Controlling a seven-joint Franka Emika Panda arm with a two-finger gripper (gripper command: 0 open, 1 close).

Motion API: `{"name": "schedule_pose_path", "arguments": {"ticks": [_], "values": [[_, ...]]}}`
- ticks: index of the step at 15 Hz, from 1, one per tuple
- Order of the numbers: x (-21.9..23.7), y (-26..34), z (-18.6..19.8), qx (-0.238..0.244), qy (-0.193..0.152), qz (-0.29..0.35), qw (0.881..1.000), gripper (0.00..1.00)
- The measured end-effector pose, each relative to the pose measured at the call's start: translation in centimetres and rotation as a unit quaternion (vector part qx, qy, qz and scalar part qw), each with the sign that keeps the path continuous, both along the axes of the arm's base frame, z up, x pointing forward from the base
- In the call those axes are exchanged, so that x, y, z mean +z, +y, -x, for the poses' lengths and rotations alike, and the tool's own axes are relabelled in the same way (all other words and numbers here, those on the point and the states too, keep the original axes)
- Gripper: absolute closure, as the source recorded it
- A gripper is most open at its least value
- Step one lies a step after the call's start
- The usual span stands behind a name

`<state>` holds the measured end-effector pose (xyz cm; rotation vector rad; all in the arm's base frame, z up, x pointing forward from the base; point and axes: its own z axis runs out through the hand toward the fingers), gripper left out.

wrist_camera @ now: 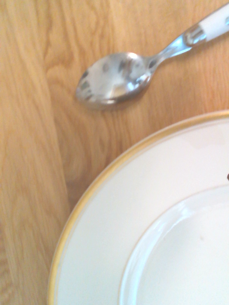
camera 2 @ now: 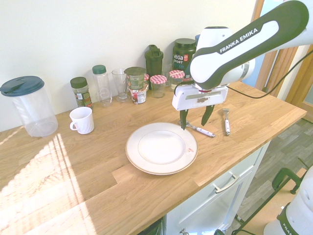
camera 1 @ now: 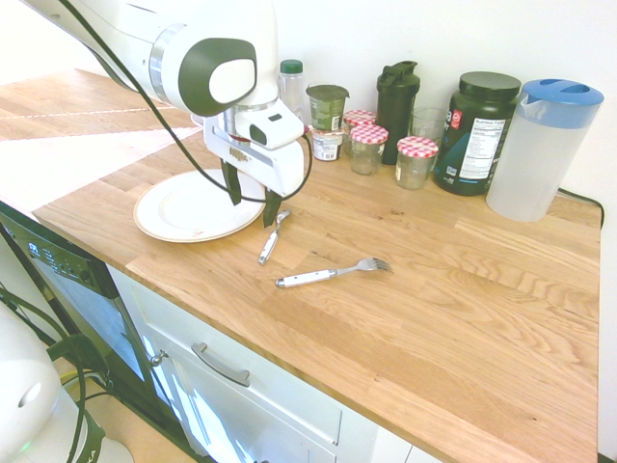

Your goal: Put the fork into the plate

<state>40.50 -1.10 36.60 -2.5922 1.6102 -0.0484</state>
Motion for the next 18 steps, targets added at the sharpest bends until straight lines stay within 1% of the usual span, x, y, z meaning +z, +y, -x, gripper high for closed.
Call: {"name": "schedule_pose_path", "arguments": {"ticks": [3,5,7,11,14,18], "values": [[-0.2,-1.5,2.3,-0.086,-0.015,-0.006,0.996,0.0],[0.5,-2.5,3.3,-0.142,-0.028,-0.009,0.989,0.0],[1.6,-3.4,3.3,-0.182,-0.038,-0.011,0.982,0.0],[1.2,-5.5,3.7,-0.221,-0.027,-0.017,0.975,0.0],[0.2,-8.8,4.2,-0.259,-0.02,-0.03,0.965,0.0],[-0.6,-11.4,4.9,-0.281,-0.015,-0.039,0.959,0.0]]}}
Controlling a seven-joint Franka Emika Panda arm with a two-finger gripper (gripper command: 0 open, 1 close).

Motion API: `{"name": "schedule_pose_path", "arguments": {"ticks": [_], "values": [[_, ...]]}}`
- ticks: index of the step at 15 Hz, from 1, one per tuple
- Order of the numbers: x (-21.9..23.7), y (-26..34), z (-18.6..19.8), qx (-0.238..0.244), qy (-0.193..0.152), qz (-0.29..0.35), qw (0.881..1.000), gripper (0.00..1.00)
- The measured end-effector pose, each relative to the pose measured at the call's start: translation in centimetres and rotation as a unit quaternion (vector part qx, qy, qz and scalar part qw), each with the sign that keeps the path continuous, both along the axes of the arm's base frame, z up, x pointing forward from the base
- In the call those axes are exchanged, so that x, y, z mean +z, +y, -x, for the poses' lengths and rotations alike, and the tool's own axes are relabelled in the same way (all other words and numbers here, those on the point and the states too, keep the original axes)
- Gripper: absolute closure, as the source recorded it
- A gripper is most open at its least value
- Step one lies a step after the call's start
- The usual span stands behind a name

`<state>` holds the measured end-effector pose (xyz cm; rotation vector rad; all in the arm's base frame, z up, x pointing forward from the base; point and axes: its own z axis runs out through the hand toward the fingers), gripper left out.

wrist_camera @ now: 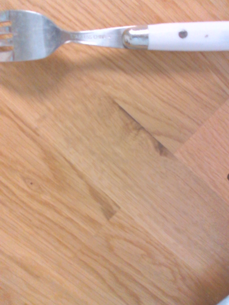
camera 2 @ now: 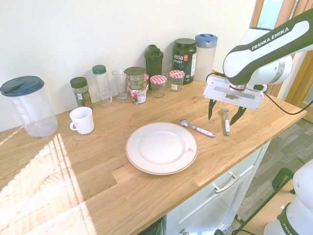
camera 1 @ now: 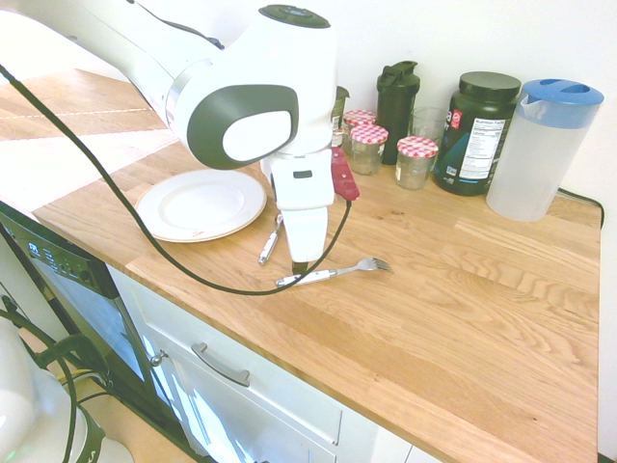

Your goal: Put the fork into the plate

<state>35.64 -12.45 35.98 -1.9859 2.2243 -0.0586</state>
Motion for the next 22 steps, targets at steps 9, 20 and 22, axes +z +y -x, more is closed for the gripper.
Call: {"name": "schedule_pose_path", "arguments": {"ticks": [9,20,22], "values": [[-1.9,-2.2,0.2,-0.015,0.008,0.005,1.0,1.0],[-2.9,-2.4,0.2,-0.004,0.019,0.008,1.0,1.0],[-3.1,-2.4,0.2,-0.003,0.021,0.008,1.0,1.0]]}}
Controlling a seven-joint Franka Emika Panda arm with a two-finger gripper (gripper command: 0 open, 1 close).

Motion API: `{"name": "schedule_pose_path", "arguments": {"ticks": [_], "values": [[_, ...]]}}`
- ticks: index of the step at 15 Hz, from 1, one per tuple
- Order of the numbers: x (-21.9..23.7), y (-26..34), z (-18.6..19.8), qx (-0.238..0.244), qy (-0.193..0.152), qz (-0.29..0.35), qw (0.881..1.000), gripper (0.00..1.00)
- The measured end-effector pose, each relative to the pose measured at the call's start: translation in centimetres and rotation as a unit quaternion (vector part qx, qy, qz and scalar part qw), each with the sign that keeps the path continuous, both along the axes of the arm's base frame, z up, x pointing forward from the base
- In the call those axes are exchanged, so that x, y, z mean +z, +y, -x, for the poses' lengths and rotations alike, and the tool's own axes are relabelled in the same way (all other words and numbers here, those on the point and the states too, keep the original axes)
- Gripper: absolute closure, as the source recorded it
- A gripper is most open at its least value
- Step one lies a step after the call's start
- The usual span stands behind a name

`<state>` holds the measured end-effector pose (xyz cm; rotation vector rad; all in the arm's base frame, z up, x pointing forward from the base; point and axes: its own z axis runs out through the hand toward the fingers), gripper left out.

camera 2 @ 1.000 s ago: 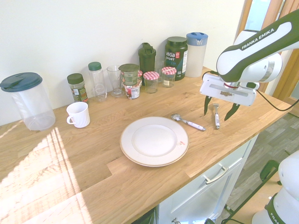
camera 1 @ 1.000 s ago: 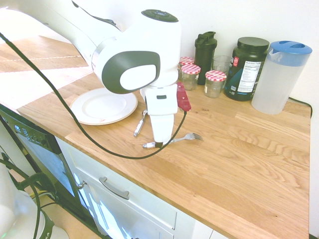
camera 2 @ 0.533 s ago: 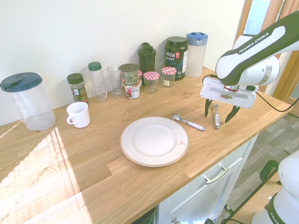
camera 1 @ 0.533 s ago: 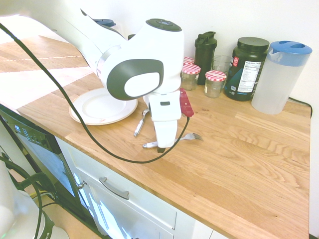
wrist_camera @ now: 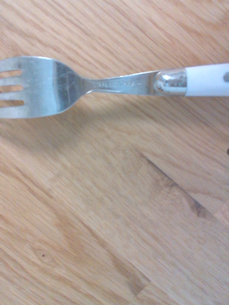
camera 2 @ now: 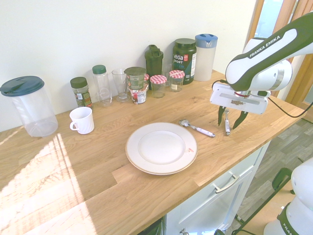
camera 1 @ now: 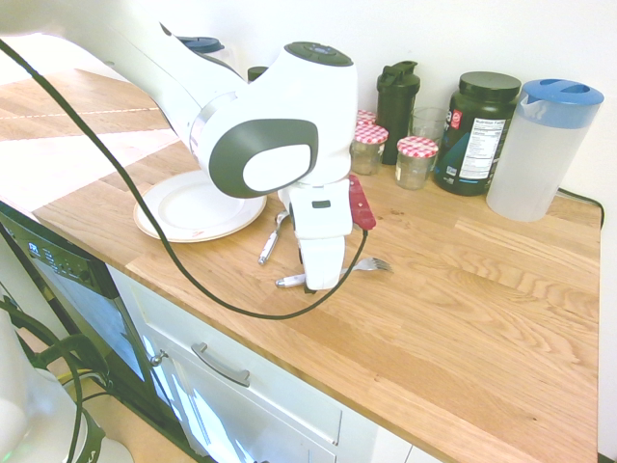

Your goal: Put the fork into the plate

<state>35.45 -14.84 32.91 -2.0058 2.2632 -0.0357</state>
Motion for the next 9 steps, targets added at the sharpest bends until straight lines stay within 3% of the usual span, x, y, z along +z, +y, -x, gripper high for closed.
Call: {"name": "schedule_pose_path", "arguments": {"ticks": [9], "values": [[-0.24,-0.08,-0.18,0.001,-0.002,0.003,1.0,1.0]]}}
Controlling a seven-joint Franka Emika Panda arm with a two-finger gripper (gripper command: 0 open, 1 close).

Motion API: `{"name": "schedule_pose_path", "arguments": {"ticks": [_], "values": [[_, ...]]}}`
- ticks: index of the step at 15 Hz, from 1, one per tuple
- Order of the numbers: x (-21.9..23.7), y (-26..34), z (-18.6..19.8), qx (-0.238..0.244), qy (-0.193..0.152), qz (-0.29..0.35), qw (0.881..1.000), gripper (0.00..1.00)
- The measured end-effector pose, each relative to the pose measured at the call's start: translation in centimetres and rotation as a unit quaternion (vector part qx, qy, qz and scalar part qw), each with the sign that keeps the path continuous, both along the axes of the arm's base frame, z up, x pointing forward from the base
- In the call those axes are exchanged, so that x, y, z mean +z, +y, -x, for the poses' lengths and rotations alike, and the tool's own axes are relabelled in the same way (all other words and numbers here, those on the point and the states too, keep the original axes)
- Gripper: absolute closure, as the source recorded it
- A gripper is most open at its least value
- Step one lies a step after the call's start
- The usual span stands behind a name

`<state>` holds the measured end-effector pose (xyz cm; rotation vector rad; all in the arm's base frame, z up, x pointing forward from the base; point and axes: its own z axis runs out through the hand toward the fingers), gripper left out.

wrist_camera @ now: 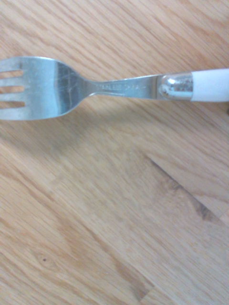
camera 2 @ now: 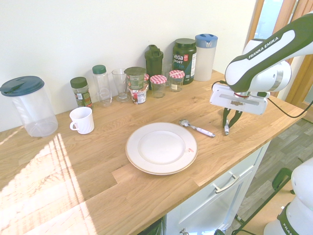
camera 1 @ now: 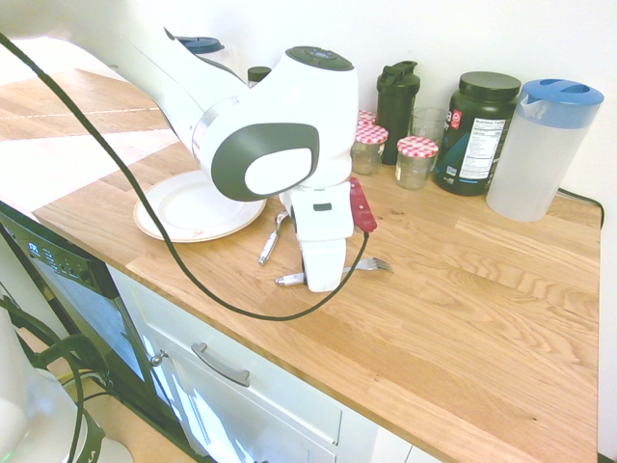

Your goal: Put the fork into the plate

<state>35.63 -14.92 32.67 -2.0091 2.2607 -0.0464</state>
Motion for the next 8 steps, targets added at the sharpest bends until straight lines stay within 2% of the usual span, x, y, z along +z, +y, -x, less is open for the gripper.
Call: {"name": "schedule_pose_path", "arguments": {"ticks": [8], "values": [[0.25,0.16,-0.13,0.0,-0.002,0.002,1.0,1.0]]}}
